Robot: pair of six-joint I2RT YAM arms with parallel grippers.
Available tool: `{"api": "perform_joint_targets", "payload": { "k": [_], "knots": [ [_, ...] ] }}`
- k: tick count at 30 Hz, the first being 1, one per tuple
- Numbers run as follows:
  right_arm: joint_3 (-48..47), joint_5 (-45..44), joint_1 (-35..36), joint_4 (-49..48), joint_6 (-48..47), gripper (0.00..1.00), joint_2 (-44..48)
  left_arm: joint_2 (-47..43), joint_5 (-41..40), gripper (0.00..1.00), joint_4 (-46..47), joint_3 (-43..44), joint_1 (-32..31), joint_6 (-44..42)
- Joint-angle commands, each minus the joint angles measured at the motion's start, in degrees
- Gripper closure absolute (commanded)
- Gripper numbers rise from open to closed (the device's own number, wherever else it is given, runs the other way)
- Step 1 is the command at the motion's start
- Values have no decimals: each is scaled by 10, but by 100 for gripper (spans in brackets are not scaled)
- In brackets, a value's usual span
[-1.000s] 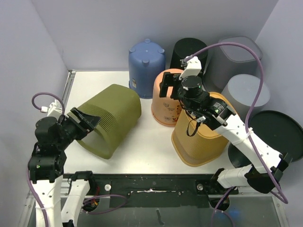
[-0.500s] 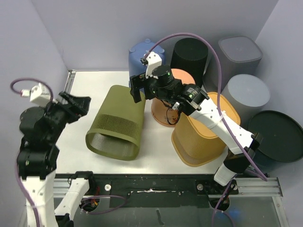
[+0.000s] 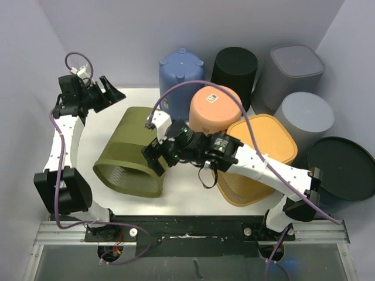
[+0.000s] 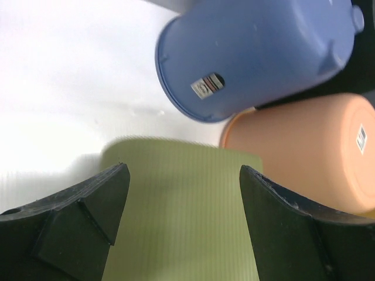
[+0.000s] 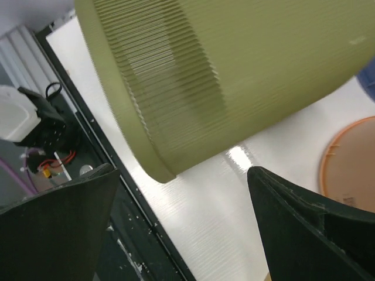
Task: Turn the large container upside down
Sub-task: Adjust the container at the center of the board.
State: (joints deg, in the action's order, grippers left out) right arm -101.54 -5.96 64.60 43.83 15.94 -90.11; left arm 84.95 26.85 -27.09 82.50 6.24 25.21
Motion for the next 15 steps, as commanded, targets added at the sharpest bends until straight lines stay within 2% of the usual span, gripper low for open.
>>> {"api": "perform_joint_targets", "payload": {
  "k": [1, 6, 10, 15],
  "knots": [
    [25, -88, 39, -39, 22, 2, -32, 54, 111, 25, 108, 64, 34, 4],
    [30, -136, 91, -63, -8, 2, -82, 75, 122, 27, 162, 33, 26, 40],
    [35, -168, 94, -41, -7, 2, -97, 87, 126, 27, 163, 20, 21, 35],
    [59, -295, 84, 13, 4, 2, -96, 79, 127, 28, 152, -6, 19, 21]
  ]
}}
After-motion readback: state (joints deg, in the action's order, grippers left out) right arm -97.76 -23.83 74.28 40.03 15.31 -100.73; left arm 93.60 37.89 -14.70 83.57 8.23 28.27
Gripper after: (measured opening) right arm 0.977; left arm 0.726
